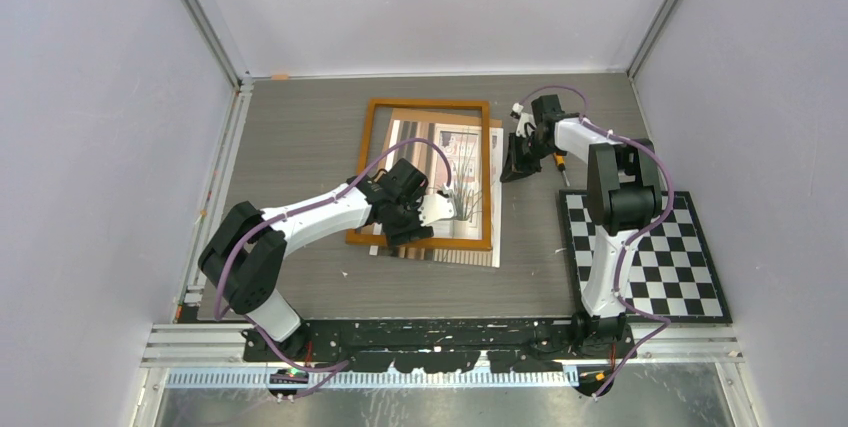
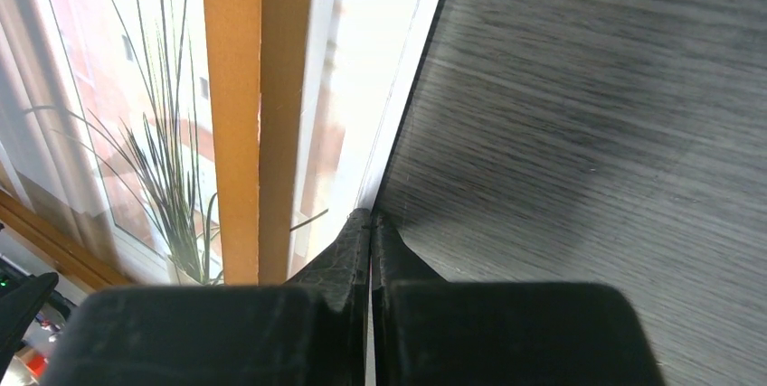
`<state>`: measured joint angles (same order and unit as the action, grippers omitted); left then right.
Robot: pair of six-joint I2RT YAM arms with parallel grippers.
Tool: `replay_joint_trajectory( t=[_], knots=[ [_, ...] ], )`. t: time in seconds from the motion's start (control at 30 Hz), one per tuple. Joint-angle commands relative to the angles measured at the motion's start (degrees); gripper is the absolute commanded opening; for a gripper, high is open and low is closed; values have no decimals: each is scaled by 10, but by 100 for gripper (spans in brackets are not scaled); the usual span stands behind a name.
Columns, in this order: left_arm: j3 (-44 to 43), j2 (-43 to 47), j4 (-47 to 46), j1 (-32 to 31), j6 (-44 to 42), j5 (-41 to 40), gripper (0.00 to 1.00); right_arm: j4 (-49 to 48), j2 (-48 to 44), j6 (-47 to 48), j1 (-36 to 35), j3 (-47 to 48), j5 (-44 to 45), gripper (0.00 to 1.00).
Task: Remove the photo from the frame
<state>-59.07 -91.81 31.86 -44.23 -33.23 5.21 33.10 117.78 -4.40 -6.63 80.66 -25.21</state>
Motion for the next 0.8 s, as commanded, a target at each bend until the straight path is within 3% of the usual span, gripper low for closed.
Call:
replay_joint_trajectory(
  t=[0.0,0.27,0.67,0.77],
  knots=[
    [3,14,-19,0,5,6,62,24,1,16,1,-22,66,4],
    [1,8,-23,0,13,8,62,-2,-3,-33,-23,-37,94,6],
    [12,8,-33,0,13,6,62,5,17,-67,-39,-16,68,31],
    [12,6,-35,0,14,7,62,7,22,-69,-40,-12,69,33]
  ],
)
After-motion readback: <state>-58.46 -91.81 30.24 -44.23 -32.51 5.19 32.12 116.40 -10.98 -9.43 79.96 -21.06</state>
